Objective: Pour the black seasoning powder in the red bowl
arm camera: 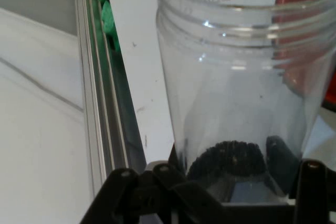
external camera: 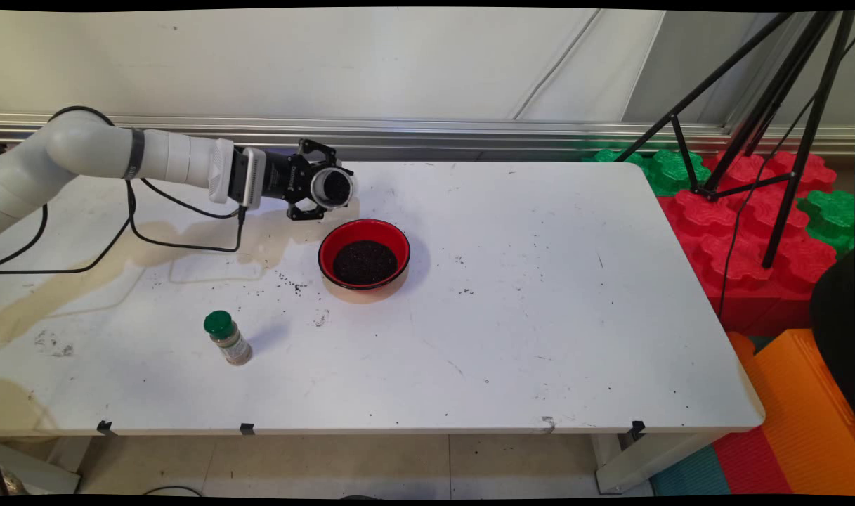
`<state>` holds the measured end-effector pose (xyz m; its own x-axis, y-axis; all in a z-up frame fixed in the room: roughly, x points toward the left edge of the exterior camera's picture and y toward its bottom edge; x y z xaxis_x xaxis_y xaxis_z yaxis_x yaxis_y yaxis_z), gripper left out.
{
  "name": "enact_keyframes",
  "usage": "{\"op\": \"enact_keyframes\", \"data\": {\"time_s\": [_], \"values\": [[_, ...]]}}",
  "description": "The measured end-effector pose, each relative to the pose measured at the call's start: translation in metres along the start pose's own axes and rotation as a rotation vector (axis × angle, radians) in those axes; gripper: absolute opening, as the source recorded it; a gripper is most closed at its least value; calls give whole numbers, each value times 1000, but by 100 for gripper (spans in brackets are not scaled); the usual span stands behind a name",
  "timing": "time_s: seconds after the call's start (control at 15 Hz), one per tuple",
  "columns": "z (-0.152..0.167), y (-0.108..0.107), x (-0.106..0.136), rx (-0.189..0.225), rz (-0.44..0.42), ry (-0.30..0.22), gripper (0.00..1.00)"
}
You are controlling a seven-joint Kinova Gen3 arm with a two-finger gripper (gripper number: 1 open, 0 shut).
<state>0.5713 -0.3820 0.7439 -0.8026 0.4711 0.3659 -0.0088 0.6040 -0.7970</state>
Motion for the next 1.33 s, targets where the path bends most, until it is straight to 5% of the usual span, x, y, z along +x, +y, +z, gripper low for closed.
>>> {"op": "enact_keyframes", "data": {"time_s": [1.33], "values": [[19, -15, 6, 35, 650, -7, 0]]}}
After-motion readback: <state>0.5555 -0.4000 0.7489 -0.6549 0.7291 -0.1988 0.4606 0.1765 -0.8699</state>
